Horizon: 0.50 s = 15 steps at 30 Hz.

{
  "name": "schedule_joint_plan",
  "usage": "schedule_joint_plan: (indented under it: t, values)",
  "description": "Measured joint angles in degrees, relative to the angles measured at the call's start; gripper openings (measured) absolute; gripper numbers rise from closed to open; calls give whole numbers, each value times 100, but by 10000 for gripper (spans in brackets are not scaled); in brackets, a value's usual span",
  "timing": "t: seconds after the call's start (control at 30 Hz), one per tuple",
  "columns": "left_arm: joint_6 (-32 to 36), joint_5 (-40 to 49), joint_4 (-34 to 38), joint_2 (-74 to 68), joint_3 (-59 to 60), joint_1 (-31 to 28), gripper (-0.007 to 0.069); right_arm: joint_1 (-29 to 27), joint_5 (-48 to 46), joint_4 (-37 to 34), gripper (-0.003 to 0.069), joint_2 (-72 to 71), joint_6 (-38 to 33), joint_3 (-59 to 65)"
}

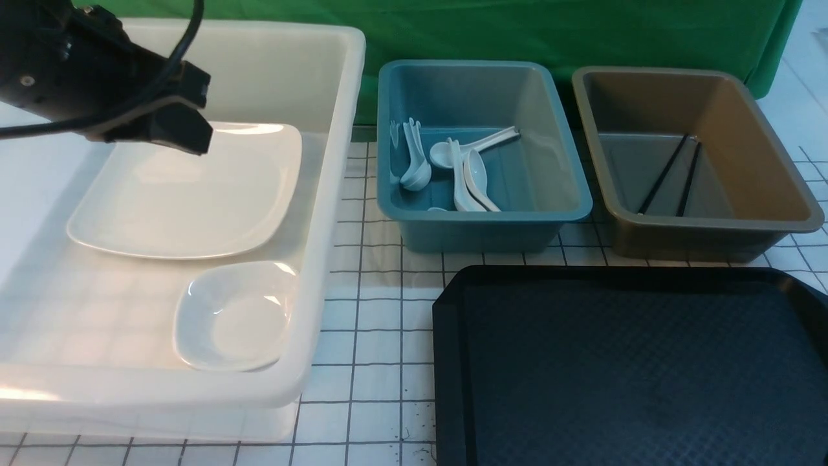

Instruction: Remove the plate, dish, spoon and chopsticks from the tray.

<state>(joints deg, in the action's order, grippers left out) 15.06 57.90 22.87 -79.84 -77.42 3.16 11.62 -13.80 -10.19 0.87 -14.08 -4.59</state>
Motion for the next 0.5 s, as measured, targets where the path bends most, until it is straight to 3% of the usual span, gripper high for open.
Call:
schedule_joint_plan:
  t: [0.5]
  values:
    - [0, 418, -110, 0, 0, 0, 4, -1044, 222, 272, 111, 0, 25, 375]
